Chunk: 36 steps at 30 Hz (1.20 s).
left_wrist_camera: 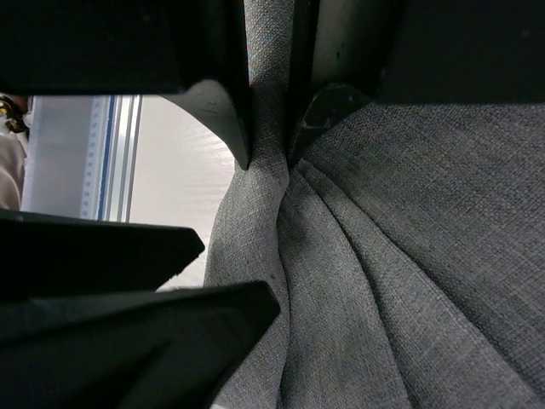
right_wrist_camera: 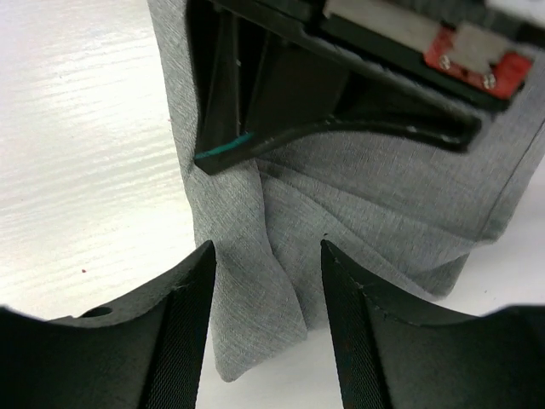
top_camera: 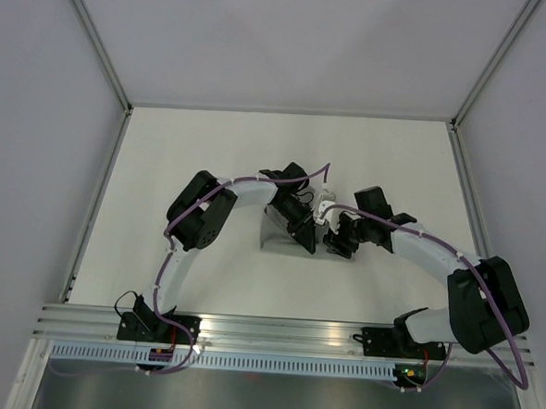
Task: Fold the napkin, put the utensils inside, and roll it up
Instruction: Roll the napkin with the utensil
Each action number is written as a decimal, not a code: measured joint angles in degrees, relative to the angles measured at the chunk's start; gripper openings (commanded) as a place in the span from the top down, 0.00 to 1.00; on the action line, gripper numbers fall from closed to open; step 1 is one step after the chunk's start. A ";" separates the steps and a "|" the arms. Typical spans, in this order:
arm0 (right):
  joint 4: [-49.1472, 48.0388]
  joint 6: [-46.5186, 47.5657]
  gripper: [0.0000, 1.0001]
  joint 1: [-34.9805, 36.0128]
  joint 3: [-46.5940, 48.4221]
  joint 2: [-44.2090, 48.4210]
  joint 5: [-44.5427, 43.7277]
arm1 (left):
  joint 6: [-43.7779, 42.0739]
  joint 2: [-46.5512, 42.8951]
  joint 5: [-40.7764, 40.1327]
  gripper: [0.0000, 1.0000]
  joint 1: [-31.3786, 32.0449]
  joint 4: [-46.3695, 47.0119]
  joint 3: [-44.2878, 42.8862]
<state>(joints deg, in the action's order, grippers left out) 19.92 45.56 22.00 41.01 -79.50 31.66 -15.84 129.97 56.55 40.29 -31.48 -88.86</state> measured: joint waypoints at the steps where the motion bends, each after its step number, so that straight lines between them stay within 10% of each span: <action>1: -0.42 0.17 0.41 1.01 -0.44 0.59 -0.52 | 0.00 0.22 0.31 0.98 -0.04 -0.46 -0.20; 30: -6.91 1.42 0.41 16.15 -4.68 -1.79 -8.92 | 0.09 1.79 2.69 0.98 -0.04 -6.36 -1.31; 36: -9.20 1.62 0.58 16.79 -4.50 -3.41 -9.66 | 0.07 1.79 2.67 0.98 -0.09 -7.43 -1.31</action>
<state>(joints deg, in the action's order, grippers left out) 10.72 47.18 38.79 36.51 -82.91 22.00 -15.77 131.76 59.22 40.21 -38.92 -90.17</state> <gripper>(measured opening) 0.507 0.240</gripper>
